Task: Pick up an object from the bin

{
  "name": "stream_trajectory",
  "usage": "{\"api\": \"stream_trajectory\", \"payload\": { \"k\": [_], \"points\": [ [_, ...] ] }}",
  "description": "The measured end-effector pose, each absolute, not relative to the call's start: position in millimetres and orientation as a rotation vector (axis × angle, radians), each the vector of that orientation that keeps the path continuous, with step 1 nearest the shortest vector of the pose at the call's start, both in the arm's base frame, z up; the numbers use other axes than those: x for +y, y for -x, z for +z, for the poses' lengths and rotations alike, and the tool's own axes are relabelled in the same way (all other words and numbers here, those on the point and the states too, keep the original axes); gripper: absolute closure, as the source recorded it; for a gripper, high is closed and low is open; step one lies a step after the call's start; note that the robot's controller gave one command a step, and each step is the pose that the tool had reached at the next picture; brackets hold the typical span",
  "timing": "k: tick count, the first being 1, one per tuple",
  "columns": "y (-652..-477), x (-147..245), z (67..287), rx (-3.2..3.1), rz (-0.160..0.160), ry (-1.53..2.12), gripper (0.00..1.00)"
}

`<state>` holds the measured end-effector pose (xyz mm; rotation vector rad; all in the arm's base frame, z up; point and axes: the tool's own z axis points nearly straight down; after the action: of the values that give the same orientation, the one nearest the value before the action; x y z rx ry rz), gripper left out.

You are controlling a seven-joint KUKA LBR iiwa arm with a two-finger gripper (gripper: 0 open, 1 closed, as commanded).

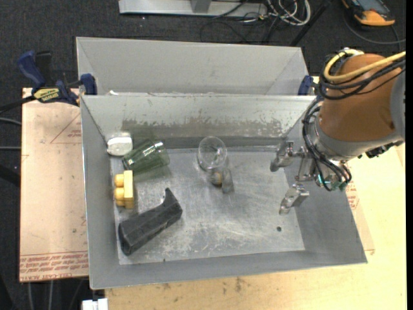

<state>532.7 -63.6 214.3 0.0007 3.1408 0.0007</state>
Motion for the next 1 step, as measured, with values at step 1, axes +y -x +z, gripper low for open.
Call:
{"api": "stream_trajectory", "payload": {
  "k": [1],
  "points": [
    [-534.4,-62.1,213.4,3.140,0.000,-0.003,0.00]
  ]
}}
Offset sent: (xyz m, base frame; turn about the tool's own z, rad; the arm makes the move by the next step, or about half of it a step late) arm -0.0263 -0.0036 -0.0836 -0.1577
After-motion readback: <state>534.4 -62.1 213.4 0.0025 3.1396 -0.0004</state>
